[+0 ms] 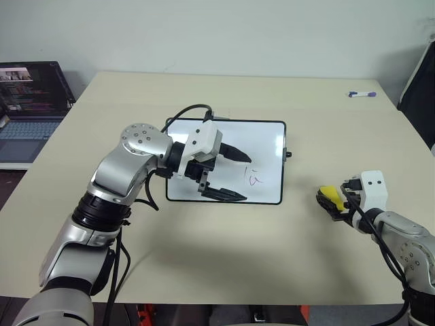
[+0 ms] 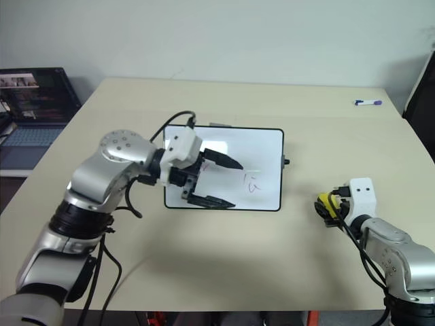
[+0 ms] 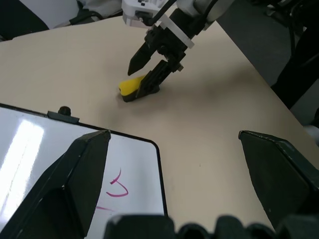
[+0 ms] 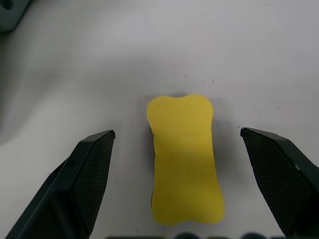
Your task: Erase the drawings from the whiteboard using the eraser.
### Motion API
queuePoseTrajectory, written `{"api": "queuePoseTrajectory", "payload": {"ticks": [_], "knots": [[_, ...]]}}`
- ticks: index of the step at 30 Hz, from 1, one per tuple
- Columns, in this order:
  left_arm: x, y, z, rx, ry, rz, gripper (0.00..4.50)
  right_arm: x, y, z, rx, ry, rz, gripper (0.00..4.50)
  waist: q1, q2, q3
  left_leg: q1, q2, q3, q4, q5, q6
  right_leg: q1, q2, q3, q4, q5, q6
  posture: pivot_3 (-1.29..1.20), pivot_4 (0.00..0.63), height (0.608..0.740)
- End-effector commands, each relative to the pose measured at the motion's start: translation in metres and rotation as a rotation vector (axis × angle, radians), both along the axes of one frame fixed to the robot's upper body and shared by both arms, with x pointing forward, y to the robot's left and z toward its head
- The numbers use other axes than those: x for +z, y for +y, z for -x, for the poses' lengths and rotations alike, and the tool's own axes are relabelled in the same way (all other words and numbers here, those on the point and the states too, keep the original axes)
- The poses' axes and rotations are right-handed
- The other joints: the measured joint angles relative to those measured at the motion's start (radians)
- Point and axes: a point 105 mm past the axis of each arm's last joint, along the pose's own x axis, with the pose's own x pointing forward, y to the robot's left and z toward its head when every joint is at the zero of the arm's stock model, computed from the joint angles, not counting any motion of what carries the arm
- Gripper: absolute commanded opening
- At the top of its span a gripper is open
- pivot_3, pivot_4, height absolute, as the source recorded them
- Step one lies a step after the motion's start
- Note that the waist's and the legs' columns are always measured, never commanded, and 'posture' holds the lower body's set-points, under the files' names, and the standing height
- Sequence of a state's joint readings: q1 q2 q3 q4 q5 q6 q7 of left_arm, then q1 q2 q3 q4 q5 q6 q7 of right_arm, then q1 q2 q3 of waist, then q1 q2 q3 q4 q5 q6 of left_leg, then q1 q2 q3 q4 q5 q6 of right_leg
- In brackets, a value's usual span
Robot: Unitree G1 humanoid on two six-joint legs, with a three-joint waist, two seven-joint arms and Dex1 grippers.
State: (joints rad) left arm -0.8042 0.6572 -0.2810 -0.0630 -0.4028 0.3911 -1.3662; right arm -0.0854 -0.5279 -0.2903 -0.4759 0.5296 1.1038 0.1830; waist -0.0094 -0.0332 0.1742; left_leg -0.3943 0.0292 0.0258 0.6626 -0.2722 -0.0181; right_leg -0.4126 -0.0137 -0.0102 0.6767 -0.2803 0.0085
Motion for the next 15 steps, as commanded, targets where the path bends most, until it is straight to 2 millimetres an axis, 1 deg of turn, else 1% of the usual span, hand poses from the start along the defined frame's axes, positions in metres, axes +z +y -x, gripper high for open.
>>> {"api": "queuePoseTrajectory", "payload": {"ticks": [1, 3, 4, 7, 12, 13, 14, 15], "knots": [[0.007, -0.002, 0.002, -0.029, -0.044, 0.001, 4.50, 0.005, -0.002, 0.001, 0.006, -0.027, 0.010, 4.44, 0.001, 0.000, 0.000, 0.000, 0.000, 0.000, 0.000, 0.000, 0.000, 0.000, 0.000, 0.000, 0.000, 0.000, 0.000, 0.00, 0.150, 0.740], [0.006, -0.002, 0.001, -0.025, -0.045, 0.000, 4.50, 0.005, -0.002, 0.000, 0.004, -0.028, 0.010, 4.44, 0.002, 0.000, 0.000, 0.000, 0.000, 0.000, 0.001, 0.000, 0.000, 0.000, 0.000, 0.000, 0.000, 0.000, 0.000, 0.00, 0.150, 0.740], [0.006, -0.001, 0.001, -0.019, -0.044, 0.000, 4.50, 0.005, -0.002, 0.000, 0.006, -0.027, 0.012, 4.28, 0.002, 0.000, 0.000, 0.000, 0.000, 0.000, 0.001, 0.000, 0.000, 0.000, 0.000, 0.000, 0.000, 0.000, 0.000, 0.00, 0.150, 0.740], [0.005, 0.001, 0.000, 0.002, -0.041, 0.008, 4.50, 0.001, -0.001, -0.002, 0.012, -0.018, 0.028, 3.55, 0.001, 0.000, 0.000, 0.000, 0.000, 0.000, 0.001, 0.000, 0.000, 0.000, 0.000, 0.000, 0.000, 0.000, 0.000, 0.00, 0.150, 0.740], [0.006, 0.004, 0.000, 0.026, -0.041, 0.024, 4.50, -0.002, -0.004, -0.007, 0.014, -0.012, 0.058, 1.71, 0.001, 0.000, 0.000, 0.000, 0.000, 0.000, 0.001, 0.000, 0.000, 0.000, 0.000, 0.000, 0.001, 0.000, 0.000, 0.00, 0.150, 0.740], [0.006, 0.005, -0.001, 0.036, -0.038, 0.025, 4.50, -0.002, -0.003, -0.008, 0.016, -0.012, 0.060, 1.40, 0.001, 0.000, 0.000, 0.000, 0.000, 0.000, 0.001, 0.000, 0.000, 0.000, 0.000, 0.000, 0.002, 0.000, 0.000, 0.00, 0.150, 0.740], [0.005, 0.007, -0.001, 0.049, -0.036, 0.026, 4.50, -0.002, -0.004, -0.008, 0.016, -0.015, 0.063, 1.25, 0.001, 0.000, 0.000, 0.000, 0.000, 0.000, 0.001, 0.000, 0.000, 0.000, 0.000, 0.000, 0.002, 0.000, 0.000, 0.00, 0.150, 0.740], [0.004, 0.010, -0.002, 0.067, -0.032, 0.026, 4.50, -0.001, -0.004, -0.009, 0.014, -0.019, 0.065, 1.24, 0.001, 0.000, 0.000, 0.000, 0.000, 0.000, 0.001, 0.000, 0.000, 0.000, 0.000, 0.000, 0.002, 0.000, 0.000, 0.00, 0.150, 0.740]]}}
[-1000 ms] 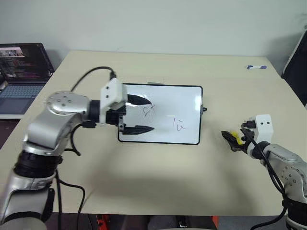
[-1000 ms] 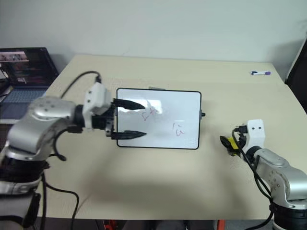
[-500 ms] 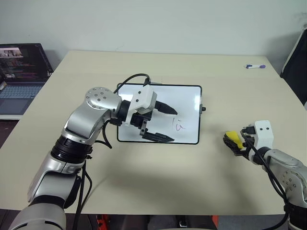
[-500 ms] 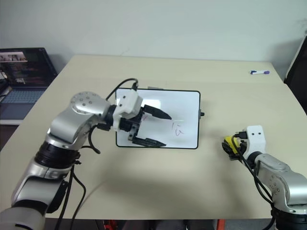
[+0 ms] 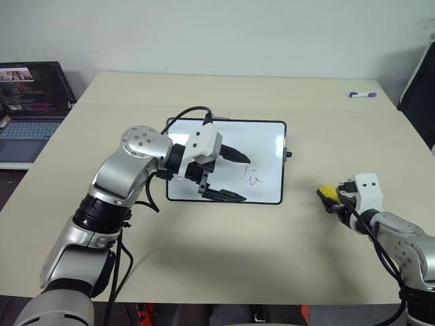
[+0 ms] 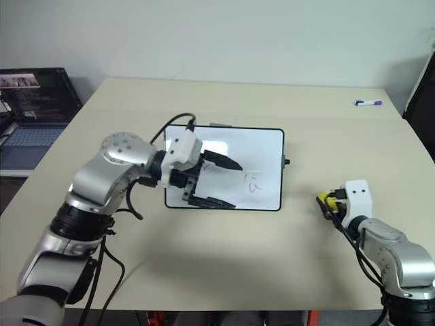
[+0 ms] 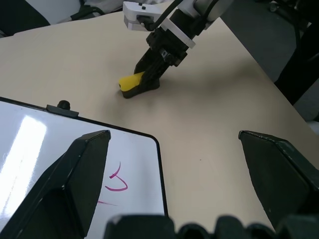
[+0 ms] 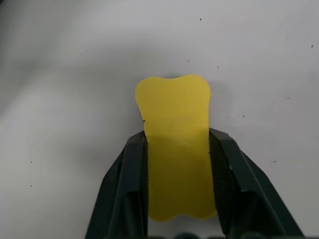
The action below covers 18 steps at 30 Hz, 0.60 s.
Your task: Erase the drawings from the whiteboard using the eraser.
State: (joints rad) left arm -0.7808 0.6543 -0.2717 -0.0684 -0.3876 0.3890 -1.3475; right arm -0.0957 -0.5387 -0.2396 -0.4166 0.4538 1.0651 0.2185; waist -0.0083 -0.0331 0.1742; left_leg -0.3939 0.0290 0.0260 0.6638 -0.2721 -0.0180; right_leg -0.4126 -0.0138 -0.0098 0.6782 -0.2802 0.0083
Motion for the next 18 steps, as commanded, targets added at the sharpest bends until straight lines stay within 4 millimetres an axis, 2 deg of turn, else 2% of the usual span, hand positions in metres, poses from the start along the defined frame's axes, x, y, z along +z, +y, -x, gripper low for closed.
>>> {"api": "queuePoseTrajectory", "payload": {"ticks": [1, 6, 14, 16, 18], "knots": [[0.008, 0.010, -0.001, 0.049, -0.030, 0.022, 4.50, 0.010, -0.001, -0.004, 0.005, -0.048, 0.021, 1.24, -0.001, 0.000, 0.000, 0.000, 0.000, 0.000, 0.000, 0.000, 0.000, 0.000, 0.000, 0.000, 0.000, 0.000, 0.000, 0.00, 0.150, 0.740], [0.001, 0.033, 0.000, 0.217, -0.010, 0.047, 4.50, 0.017, 0.004, -0.001, 0.030, -0.092, 0.017, 1.24, -0.004, 0.000, 0.000, 0.000, 0.001, 0.000, 0.000, 0.000, 0.000, 0.000, 0.000, 0.000, 0.000, 0.001, -0.001, 0.00, 0.150, 0.740], [-0.042, 0.076, 0.013, 0.565, 0.059, 0.022, 4.50, 0.042, 0.044, 0.015, 0.276, -0.336, 0.097, 1.24, -0.003, 0.000, 0.000, 0.001, 0.001, -0.001, 0.000, 0.000, 0.000, 0.000, -0.005, 0.000, 0.001, 0.000, 0.001, 0.00, 0.150, 0.740], [-0.055, 0.087, 0.017, 0.630, 0.076, 0.003, 4.50, 0.053, 0.057, 0.014, 0.374, -0.426, 0.230, 1.24, -0.004, 0.000, 0.000, 0.002, 0.001, 0.000, 0.000, 0.000, 0.000, 0.000, -0.005, 0.000, 0.001, 0.000, 0.001, 0.00, 0.150, 0.740], [-0.061, 0.091, 0.019, 0.657, 0.084, -0.004, 4.50, 0.059, 0.066, 0.012, 0.415, -0.477, 0.279, 1.24, -0.003, 0.000, 0.000, 0.004, 0.001, 0.000, 0.000, 0.000, 0.000, 0.002, -0.005, 0.000, 0.001, 0.000, 0.001, 0.00, 0.150, 0.740]]}}
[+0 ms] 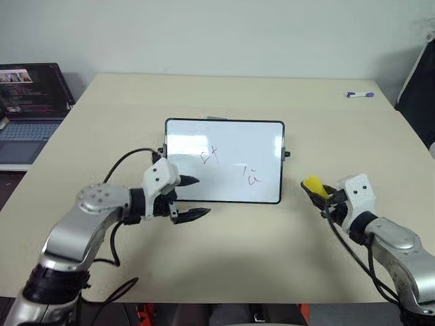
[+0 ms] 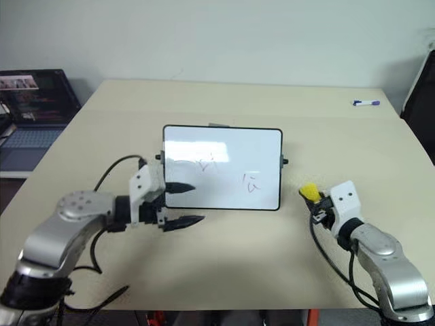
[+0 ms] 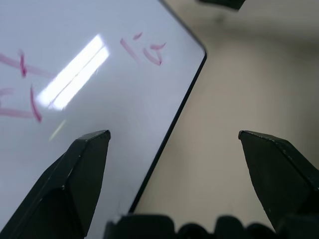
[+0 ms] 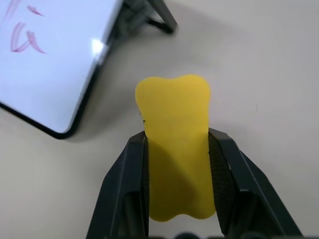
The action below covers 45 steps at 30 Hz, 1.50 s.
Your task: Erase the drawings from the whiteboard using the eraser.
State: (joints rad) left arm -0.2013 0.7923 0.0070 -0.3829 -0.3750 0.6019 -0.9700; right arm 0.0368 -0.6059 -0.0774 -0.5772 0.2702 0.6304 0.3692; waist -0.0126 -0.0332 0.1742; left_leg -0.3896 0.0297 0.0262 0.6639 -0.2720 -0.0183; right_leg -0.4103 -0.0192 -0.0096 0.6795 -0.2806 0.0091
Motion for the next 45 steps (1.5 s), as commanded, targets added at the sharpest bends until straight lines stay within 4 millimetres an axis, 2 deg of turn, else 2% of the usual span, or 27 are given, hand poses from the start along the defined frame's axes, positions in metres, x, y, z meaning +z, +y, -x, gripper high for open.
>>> {"api": "queuePoseTrajectory", "payload": {"ticks": [1, 4, 7, 12, 18, 22, 25, 30, 32, 36, 38, 43, 45], "knots": [[0.008, 0.006, 0.000, 0.038, -0.063, -0.021, 4.50, 0.027, 0.021, -0.003, 0.098, -0.171, 0.085, 1.24, 0.002, -0.001, 0.000, 0.002, 0.000, 0.000, 0.000, 0.000, 0.000, 0.001, 0.000, 0.000, 0.000, 0.000, 0.000, 0.00, 0.150, 0.740], [0.004, 0.013, -0.001, 0.073, -0.052, -0.016, 4.50, 0.036, 0.045, -0.006, 0.202, -0.226, 0.136, 1.24, 0.005, -0.001, 0.000, 0.007, 0.000, 0.000, 0.000, 0.000, 0.000, 0.005, 0.000, 0.000, 0.000, 0.000, 0.000, 0.00, 0.150, 0.740], [0.001, 0.016, -0.002, 0.086, -0.046, -0.021, 4.50, 0.036, 0.064, -0.010, 0.287, -0.239, 0.195, 1.24, 0.005, -0.001, 0.000, 0.007, 0.000, 0.000, 0.000, 0.000, 0.000, 0.005, 0.000, 0.000, 0.000, 0.000, 0.000, 0.00, 0.150, 0.740], [-0.007, 0.001, 0.014, -0.044, 0.001, -0.020, 4.50, 0.027, 0.103, -0.028, 0.388, -0.256, 0.293, 1.24, 0.000, -0.001, 0.000, 0.006, 0.000, 0.001, -0.001, 0.000, 0.000, 0.004, 0.000, 0.001, -0.001, 0.002, -0.005, 0.00, 0.150, 0.740], [-0.009, -0.003, 0.012, -0.072, -0.004, -0.025, 4.50, 0.019, 0.121, -0.054, 0.376, -0.286, 0.393, 1.24, 0.005, -0.001, 0.000, 0.005, 0.000, 0.000, -0.001, 0.000, 0.000, 0.004, 0.000, 0.000, 0.000, 0.003, -0.006, 0.00, 0.150, 0.740], [-0.012, -0.002, 0.011, -0.070, -0.003, -0.027, 4.50, 0.003, 0.114, -0.065, 0.345, -0.231, 0.432, 1.24, 0.004, -0.002, 0.000, 0.006, 0.000, 0.001, -0.001, 0.000, 0.000, 0.004, -0.001, 0.000, 0.000, 0.003, -0.006, 0.00, 0.150, 0.740], [-0.015, 0.000, 0.012, -0.067, -0.002, -0.025, 4.50, -0.021, 0.105, -0.055, 0.421, -0.169, 0.504, 1.24, 0.008, -0.002, -0.001, 0.007, 0.000, 0.000, -0.001, 0.000, 0.000, 0.005, -0.001, 0.000, 0.001, 0.003, -0.006, 0.00, 0.150, 0.740], [-0.018, 0.002, 0.012, -0.062, -0.002, -0.022, 4.50, -0.037, 0.100, -0.044, 0.500, -0.128, 0.545, 1.23, 0.008, -0.004, -0.002, 0.008, 0.000, 0.001, 0.000, 0.000, 0.000, 0.006, -0.001, 0.000, 0.001, 0.003, -0.006, 0.00, 0.150, 0.740], [-0.018, 0.003, 0.010, -0.059, -0.005, -0.022, 4.50, -0.033, 0.096, -0.049, 0.473, -0.170, 0.568, 1.23, 0.008, -0.004, -0.002, 0.009, 0.000, 0.001, 0.000, 0.001, 0.001, 0.006, -0.001, 0.000, 0.001, 0.003, -0.006, 0.00, 0.150, 0.740], [-0.017, 0.003, 0.010, -0.061, -0.007, -0.023, 4.50, -0.005, 0.088, -0.074, 0.305, -0.302, 0.550, 1.23, 0.007, -0.004, -0.002, 0.009, 0.000, 0.001, 0.000, 0.001, 0.002, 0.006, -0.001, 0.000, 0.001, 0.003, -0.006, 0.00, 0.150, 0.740], [-0.017, 0.004, 0.010, -0.062, -0.007, -0.024, 4.50, 0.002, 0.083, -0.081, 0.248, -0.319, 0.533, 1.23, 0.006, -0.004, -0.002, 0.009, 0.000, 0.001, 0.000, 0.002, 0.003, 0.006, -0.001, 0.000, 0.001, 0.004, -0.005, 0.00, 0.150, 0.740], [-0.017, 0.003, 0.011, -0.063, -0.004, -0.023, 4.50, -0.020, 0.084, -0.072, 0.296, -0.214, 0.541, 1.23, 0.009, -0.005, -0.003, 0.009, 0.000, 0.002, 0.001, 0.004, 0.004, 0.006, -0.001, 0.001, 0.001, 0.005, -0.004, 0.00, 0.150, 0.740], [-0.017, 0.003, 0.011, -0.062, -0.004, -0.020, 4.50, -0.037, 0.084, -0.060, 0.350, -0.121, 0.544, 1.23, 0.010, -0.006, -0.004, 0.009, 0.000, 0.002, 0.001, 0.004, 0.005, 0.006, -0.001, 0.001, 0.001, 0.005, -0.004, 0.00, 0.150, 0.740]]}}
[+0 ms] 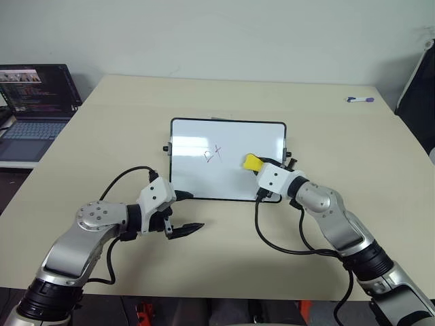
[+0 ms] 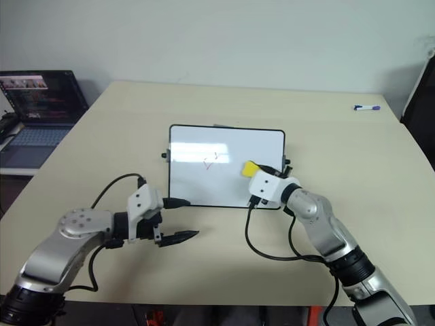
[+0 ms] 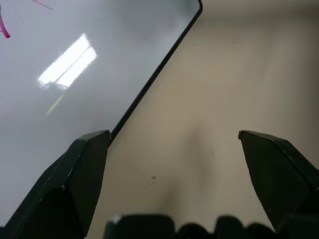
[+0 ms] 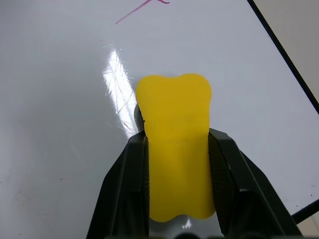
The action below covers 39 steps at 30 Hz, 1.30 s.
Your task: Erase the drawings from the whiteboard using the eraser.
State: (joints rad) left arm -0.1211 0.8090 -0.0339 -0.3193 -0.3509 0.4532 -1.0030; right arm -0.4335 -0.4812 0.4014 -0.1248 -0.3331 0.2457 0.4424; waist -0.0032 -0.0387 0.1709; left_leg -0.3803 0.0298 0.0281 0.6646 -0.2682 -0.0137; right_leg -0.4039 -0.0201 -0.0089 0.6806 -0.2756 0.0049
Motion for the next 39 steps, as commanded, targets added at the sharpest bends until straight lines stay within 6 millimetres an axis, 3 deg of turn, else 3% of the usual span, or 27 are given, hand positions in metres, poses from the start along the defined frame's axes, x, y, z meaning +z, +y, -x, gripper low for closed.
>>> {"api": "queuePoseTrajectory", "payload": {"ticks": [1, 3, 5, 11, 16, 21, 24, 27, 33, 39], "knots": [[0.009, -0.003, 0.001, -0.016, -0.031, 0.004, 4.50, -0.048, -0.018, 0.016, -0.017, 0.233, 0.099, 1.23, 0.001, -0.001, -0.001, 0.000, 0.000, 0.000, 0.000, 0.000, 0.000, 0.000, 0.000, 0.000, 0.000, 0.000, 0.000, 0.00, 0.150, 0.740], [0.010, -0.003, 0.001, -0.016, -0.031, 0.005, 4.50, -0.059, -0.014, 0.028, 0.039, 0.303, 0.130, 1.23, 0.001, -0.002, -0.002, 0.000, 0.000, 0.000, 0.000, 0.000, 0.000, 0.000, 0.000, 0.000, 0.000, 0.000, 0.000, 0.00, 0.150, 0.740], [0.010, -0.004, 0.001, -0.016, -0.032, 0.004, 4.50, -0.058, -0.013, 0.030, 0.053, 0.298, 0.137, 1.23, 0.000, -0.002, -0.002, 0.000, 0.000, 0.000, 0.000, 0.000, 0.000, 0.000, 0.000, 0.000, 0.000, 0.000, 0.000, 0.00, 0.150, 0.740], [0.012, -0.005, 0.001, -0.017, -0.030, 0.007, 4.50, -0.010, -0.021, -0.007, -0.112, 0.049, -0.011, 1.22, -0.006, -0.001, -0.001, 0.001, 0.001, 0.001, 0.000, 0.001, 0.002, 0.000, 0.000, 0.000, 0.000, 0.002, -0.001, 0.00, 0.150, 0.740], [0.012, -0.006, 0.002, -0.010, -0.025, 0.012, 4.50, 0.002, -0.023, -0.011, -0.133, 0.014, -0.070, 1.22, 0.002, -0.001, -0.001, 0.000, 0.000, 0.000, 0.000, 0.003, 0.002, 0.000, 0.000, 0.000, 0.000, 0.003, -0.001, 0.00, 0.150, 0.740], [0.024, 0.013, -0.013, 0.161, -0.025, 0.119, 4.50, -0.001, -0.017, 0.013, -0.060, 0.216, -0.268, 1.22, 0.003, -0.002, -0.001, -0.002, 0.000, 0.000, -0.001, 0.003, 0.003, -0.001, 0.000, 0.000, -0.001, 0.003, -0.001, 0.00, 0.150, 0.740], [0.029, 0.038, -0.023, 0.276, -0.039, 0.144, 4.50, 0.013, -0.004, 0.038, 0.065, 0.327, -0.432, 1.22, 0.001, 0.000, 0.000, -0.002, 0.001, 0.000, -0.002, 0.002, 0.002, -0.002, 0.000, -0.001, -0.002, 0.003, -0.002, 0.00, 0.150, 0.740], [0.040, 0.059, -0.031, 0.394, -0.063, 0.198, 4.50, 0.032, -0.005, 0.059, 0.177, 0.350, -0.458, 1.22, -0.005, 0.002, 0.003, -0.003, 0.001, -0.001, -0.003, 0.002, 0.002, -0.003, 0.000, -0.001, -0.002, 0.003, -0.002, 0.00, 0.150, 0.740], [0.040, 0.070, -0.026, 0.473, -0.076, 0.204, 4.50, 0.044, -0.015, 0.061, 0.166, 0.348, -0.514, 1.21, -0.005, 0.002, 0.003, -0.003, 0.001, -0.001, -0.003, 0.001, 0.001, -0.003, 0.000, -0.002, -0.003, 0.003, -0.001, 0.00, 0.150, 0.740], [0.041, 0.063, -0.026, 0.485, -0.076, 0.221, 4.50, 0.033, -0.009, 0.057, 0.148, 0.347, -0.551, 1.21, -0.002, 0.002, 0.003, -0.003, 0.001, -0.001, -0.003, 0.001, 0.001, -0.003, -0.001, -0.001, -0.003, 0.003, -0.002, 0.00, 0.150, 0.740]]}}
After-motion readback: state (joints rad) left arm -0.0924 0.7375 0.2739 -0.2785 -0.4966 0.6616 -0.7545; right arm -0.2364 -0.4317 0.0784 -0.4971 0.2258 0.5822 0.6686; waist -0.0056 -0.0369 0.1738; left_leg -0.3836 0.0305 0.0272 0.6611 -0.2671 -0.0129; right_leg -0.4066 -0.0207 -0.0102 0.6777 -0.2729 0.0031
